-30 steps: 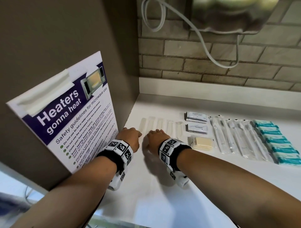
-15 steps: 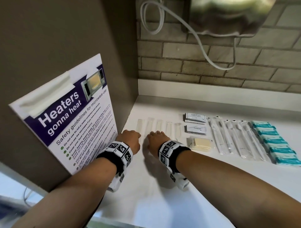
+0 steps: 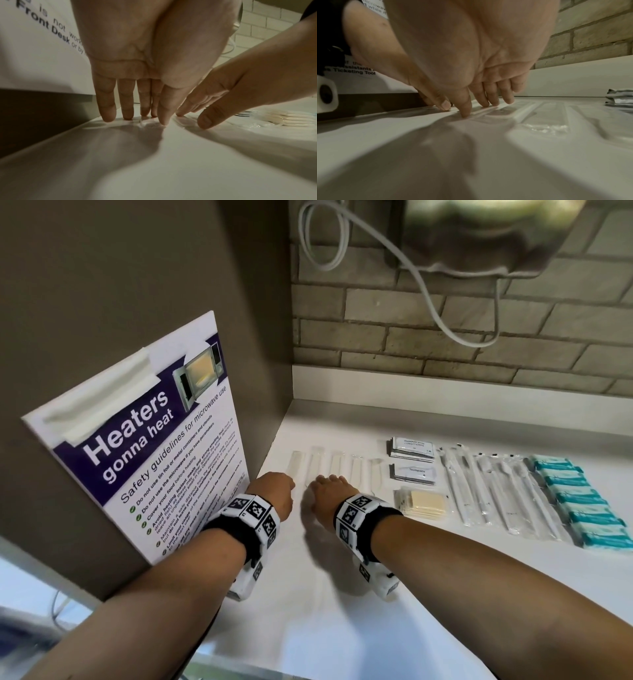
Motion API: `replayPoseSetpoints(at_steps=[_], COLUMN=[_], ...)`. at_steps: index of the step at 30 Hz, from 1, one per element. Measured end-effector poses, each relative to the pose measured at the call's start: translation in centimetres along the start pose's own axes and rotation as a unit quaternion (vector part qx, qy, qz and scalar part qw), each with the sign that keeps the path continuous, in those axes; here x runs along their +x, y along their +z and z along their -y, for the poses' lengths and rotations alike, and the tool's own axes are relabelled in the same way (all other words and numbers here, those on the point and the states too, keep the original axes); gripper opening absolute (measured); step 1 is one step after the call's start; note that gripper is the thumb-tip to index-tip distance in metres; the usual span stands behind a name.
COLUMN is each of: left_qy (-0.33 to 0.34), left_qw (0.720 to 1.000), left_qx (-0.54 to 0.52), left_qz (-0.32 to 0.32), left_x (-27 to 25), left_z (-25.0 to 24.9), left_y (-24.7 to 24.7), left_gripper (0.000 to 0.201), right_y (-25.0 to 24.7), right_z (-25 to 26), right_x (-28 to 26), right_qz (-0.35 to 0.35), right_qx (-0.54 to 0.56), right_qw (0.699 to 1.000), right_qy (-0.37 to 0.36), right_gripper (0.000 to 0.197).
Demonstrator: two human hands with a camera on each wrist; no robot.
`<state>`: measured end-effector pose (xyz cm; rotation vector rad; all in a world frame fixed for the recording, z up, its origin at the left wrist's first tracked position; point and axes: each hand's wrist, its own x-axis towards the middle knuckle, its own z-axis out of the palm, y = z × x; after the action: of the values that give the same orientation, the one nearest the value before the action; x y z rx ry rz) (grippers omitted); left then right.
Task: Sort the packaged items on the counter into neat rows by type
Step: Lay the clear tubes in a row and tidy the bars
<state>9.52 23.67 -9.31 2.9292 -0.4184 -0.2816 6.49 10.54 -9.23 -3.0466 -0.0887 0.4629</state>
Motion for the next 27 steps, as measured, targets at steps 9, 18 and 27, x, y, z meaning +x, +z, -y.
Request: replayPoseSetpoints(at_steps=[9, 18, 27], left_qy=[0.005, 0.012, 0.121], left_qw=[1.0, 1.0, 0.99], left_qx=[0.012, -0.01, 0.075], left_qz=[0.002, -0.008, 0.011], left_x=[0.0, -0.1, -0.3], left_z=[0.0, -0.5, -2.0], left_y=[0.0, -0.7, 0.4], left_gripper=[0.032, 0.034, 0.047], right_y=[-0.2, -0.1, 0.4], right_z=[0.1, -0.5, -3.3], right_x=[0.1, -0.2, -1.6], right_qz=[0.013, -0.026, -0.005], right_qx=[-0.009, -0.056, -0.072], right_qw=[1.0, 0.998, 0.997], right_qy=[-0.002, -0.008, 0.032], right_gripper=[0.048, 0.053, 0.059])
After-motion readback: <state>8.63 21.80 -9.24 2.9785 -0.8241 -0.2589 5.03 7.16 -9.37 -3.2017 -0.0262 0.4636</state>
